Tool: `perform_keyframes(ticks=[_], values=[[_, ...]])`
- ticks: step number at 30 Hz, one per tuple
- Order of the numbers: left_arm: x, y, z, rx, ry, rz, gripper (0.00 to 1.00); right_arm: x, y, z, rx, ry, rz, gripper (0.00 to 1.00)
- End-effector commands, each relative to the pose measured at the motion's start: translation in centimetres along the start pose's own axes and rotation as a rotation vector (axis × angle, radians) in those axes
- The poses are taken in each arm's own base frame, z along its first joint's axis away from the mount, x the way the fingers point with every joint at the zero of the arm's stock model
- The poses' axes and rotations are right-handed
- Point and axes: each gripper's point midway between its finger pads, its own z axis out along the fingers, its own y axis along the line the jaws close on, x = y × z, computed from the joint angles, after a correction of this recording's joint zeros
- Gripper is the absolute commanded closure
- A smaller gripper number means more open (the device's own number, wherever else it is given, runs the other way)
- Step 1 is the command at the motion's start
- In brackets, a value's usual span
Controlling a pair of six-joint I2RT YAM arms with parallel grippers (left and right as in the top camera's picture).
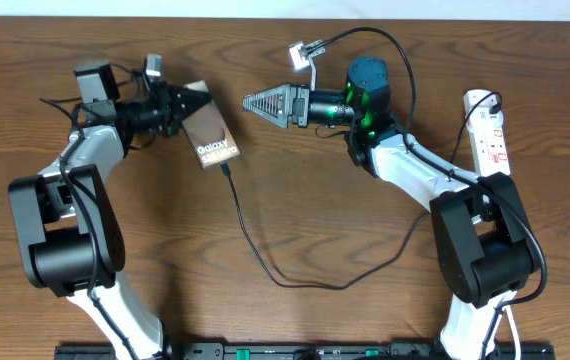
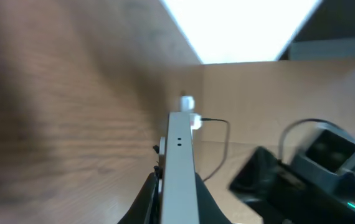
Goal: Plug charger to phone and switch on socket
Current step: 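Lower the phone with the left gripper and lay it flat on the table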
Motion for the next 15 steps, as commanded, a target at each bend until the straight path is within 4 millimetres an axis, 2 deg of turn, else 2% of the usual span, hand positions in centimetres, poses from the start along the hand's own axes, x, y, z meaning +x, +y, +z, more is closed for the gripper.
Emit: perform_keyframes(ticks=[1, 11, 15], values=[[-0.3, 0.8, -0.4, -0.078, -0.033, 0.106, 0.93, -0.5, 0.5, 0.0, -0.008, -0.005, -0.022, 0.01], [2.0, 6.4, -1.5, -0.347, -0.004, 0.049, 0.93, -0.5, 0.5, 0.0, -0.008, -0.004, -0.022, 0.01], [2.7, 7.9, -2.2, -0.433, 0.004, 0.022, 0.93, -0.5, 0.5, 0.0, -0.008, -0.004, -0.022, 0.01]])
